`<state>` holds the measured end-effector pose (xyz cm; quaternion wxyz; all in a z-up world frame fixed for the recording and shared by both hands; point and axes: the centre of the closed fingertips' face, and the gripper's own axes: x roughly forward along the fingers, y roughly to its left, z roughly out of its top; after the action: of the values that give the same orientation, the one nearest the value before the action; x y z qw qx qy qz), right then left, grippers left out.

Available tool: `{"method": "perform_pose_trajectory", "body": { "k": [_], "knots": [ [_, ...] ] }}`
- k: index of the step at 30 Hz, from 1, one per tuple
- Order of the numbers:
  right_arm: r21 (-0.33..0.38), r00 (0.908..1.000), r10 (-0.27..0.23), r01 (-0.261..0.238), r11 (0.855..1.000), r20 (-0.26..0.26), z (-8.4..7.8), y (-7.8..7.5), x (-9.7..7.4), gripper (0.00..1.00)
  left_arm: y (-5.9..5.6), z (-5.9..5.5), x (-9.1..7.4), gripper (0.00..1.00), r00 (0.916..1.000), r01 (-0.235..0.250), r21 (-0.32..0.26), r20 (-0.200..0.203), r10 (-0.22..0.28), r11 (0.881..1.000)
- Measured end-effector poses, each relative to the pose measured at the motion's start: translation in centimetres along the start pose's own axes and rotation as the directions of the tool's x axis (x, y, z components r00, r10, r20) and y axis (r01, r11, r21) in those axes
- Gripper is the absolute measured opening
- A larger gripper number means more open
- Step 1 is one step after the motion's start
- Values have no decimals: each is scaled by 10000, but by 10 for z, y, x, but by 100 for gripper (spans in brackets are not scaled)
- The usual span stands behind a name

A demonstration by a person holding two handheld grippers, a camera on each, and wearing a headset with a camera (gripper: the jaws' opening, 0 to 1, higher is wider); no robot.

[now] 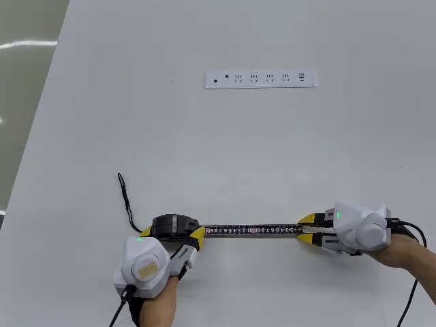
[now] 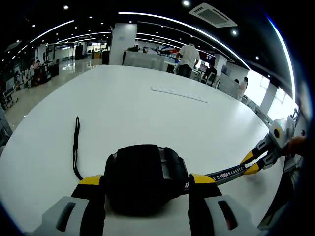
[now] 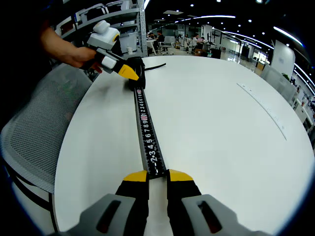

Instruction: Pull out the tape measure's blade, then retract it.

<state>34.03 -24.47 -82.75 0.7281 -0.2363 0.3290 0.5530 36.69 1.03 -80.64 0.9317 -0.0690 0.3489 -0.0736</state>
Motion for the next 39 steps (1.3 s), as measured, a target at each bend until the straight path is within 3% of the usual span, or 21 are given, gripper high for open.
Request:
{"method": "perform_pose_trajectory", "body": {
  "k": [9,21,39],
  "knots": [
    [-25,10000,-13,12,10000,-19,0,0,1,12,2,0,3,66,9995,-307,-363,-83,304,9989],
    [-124,10000,-8,6,9999,-99,1,0,0,11,3,-2,2,62,9974,-522,66,-496,525,9986],
    [-257,9996,-28,20,9997,-281,-2,1,0,11,3,-3,2,60,9979,-209,-31,-618,207,9998]
  ]
}}
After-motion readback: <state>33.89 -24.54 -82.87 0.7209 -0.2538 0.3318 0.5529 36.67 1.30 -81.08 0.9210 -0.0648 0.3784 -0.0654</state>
